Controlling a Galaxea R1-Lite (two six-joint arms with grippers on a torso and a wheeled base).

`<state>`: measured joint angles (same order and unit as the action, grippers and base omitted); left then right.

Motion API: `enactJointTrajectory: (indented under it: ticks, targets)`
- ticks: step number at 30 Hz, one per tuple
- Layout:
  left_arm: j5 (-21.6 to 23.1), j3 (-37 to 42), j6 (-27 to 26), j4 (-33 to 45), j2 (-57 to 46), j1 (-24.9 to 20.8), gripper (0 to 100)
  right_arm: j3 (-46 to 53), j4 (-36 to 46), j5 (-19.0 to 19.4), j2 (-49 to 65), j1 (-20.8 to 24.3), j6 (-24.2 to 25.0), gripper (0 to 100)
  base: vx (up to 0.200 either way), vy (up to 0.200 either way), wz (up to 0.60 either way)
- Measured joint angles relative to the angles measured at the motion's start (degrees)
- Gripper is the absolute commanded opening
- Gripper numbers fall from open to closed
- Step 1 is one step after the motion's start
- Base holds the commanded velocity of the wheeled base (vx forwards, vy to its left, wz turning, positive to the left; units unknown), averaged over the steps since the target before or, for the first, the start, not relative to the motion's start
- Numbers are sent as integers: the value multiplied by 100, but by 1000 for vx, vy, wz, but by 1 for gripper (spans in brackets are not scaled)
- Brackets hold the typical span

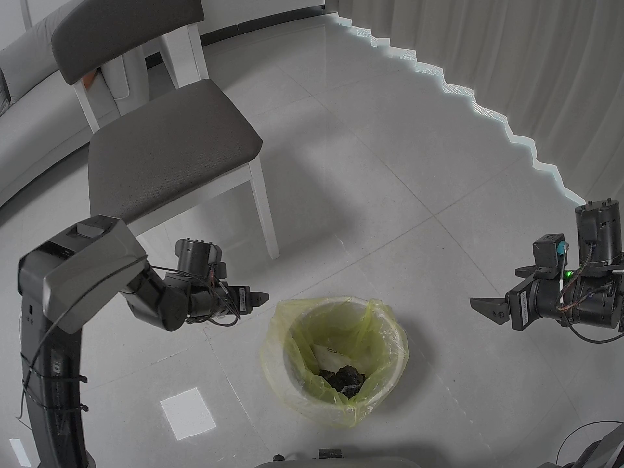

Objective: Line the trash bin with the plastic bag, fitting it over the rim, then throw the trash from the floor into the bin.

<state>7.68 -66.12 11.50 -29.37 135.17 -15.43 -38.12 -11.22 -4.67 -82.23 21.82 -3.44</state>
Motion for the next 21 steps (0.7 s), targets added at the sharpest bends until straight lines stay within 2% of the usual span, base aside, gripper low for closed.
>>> enactJointTrajectory:
  ticks: [7,12,16,18,21]
  targets:
    - [102,1384,99,-851,-859,-7,100,107,-6,0,48,-16,13,100,0,0,0]
    - [30,2295,108,-1292,-1392,-557,100,196,-9,2,113,-16,13,100,0,0,0]
    - [-471,2527,106,-1346,-1585,-1137,100,257,-9,0,141,-2,7,100,0,0,0]
    - [-883,2483,93,-1346,-1571,-1401,100,290,-13,0,150,13,0,100,0,0,0]
    - [-1156,2221,-44,-1268,-1403,-1654,100,345,-9,0,158,34,-17,100,0,0,0]
